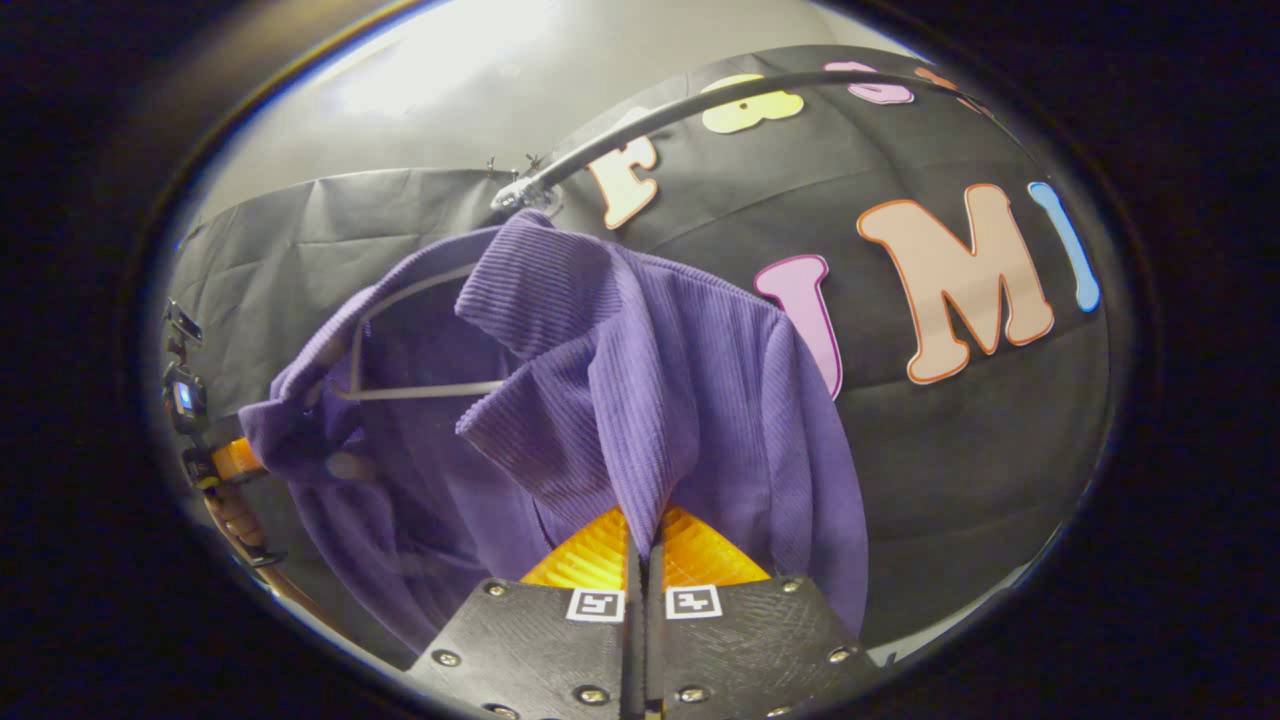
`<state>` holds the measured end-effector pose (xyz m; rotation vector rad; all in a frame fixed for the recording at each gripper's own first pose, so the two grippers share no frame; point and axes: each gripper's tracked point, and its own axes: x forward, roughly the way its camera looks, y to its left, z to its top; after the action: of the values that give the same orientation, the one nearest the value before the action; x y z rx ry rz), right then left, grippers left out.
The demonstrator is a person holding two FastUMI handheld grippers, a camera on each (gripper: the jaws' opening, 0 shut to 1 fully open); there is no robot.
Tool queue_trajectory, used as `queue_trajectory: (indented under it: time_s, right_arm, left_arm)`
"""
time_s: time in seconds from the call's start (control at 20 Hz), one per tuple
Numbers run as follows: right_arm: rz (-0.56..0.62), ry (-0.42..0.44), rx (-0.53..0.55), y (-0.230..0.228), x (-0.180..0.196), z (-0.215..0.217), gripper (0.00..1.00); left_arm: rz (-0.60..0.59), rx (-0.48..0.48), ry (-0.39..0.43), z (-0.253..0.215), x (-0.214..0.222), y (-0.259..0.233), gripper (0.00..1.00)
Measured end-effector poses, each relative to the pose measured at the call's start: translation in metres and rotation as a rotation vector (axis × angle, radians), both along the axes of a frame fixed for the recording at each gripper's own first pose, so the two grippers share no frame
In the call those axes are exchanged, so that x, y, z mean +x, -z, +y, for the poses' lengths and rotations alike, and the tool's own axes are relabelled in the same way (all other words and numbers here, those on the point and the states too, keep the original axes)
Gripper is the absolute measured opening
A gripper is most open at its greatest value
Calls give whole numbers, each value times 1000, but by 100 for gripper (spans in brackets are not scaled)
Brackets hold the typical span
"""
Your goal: Grasp the clothes on the hanger with both hands and then place them into the laundry hamper below.
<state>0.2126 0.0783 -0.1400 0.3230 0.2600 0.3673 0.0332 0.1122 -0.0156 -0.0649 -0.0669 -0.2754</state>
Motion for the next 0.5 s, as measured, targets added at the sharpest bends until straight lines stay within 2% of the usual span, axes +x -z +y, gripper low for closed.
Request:
queue_trajectory:
  time_s: [0.25, 0.3, 0.35, 0.5]
  right_arm:
    - [25, -10, 17, 9, 7, 8, 1]
    - [30, -8, 23, 11, 8, 10, 2]
    - [30, -8, 30, 11, 11, 10, 7]
    - [42, 3, 36, 14, 11, 8, 8]
  left_arm:
    - [-1, 3, 7, -2, -1, 1, 1]
    - [0, 3, 9, -2, -2, 1, 1]
    - [1, 4, 10, -2, -1, 2, 1]
    - [8, 7, 10, -2, -1, 5, 1]
